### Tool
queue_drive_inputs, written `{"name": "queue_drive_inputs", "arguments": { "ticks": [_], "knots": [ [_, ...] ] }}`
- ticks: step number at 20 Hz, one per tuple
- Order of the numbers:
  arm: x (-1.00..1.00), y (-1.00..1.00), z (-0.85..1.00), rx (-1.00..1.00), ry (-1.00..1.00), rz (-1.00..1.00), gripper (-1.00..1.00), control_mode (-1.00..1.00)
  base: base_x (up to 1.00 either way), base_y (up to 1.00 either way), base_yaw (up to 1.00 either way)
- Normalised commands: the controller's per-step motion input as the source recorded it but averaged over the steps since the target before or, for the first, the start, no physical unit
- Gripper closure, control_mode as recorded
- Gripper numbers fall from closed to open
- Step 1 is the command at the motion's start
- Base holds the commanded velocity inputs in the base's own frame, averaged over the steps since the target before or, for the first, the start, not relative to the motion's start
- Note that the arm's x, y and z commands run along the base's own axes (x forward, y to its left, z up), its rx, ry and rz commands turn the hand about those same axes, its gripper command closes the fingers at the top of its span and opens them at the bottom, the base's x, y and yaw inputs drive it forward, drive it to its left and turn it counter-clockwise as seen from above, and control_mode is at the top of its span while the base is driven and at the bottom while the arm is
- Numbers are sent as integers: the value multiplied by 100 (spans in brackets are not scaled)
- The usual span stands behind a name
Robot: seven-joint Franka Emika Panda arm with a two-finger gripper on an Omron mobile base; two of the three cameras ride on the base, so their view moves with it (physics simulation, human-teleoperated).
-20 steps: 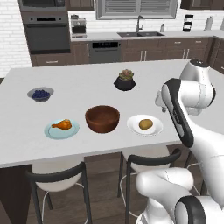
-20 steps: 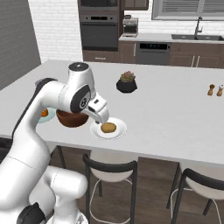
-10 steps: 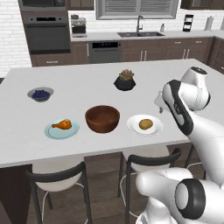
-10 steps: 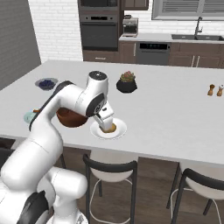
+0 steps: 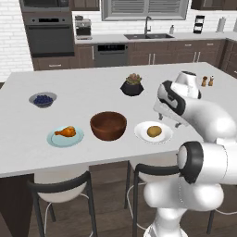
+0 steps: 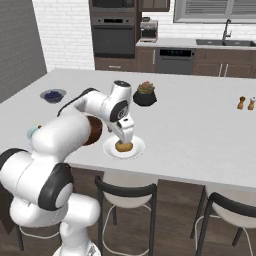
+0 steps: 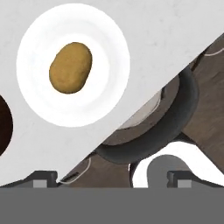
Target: Pick the chicken drumstick and potato from their plates and place them in the bowl. Then put the bowl in the fridge.
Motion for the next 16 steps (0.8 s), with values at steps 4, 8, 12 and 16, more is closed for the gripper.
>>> {"name": "queue_drive_inputs", "arguments": {
  "ticks": [4,8,12,16],
  "knots": [
    [52,-7,-39,2,-3,0,-100,-100,0,0,0],
    [39,-13,-52,3,-10,0,-100,-100,0,0,0],
    [59,-7,-46,0,9,0,-100,-100,0,0,0],
    [54,0,-32,0,10,0,-100,-100,0,0,0]
  ]
}}
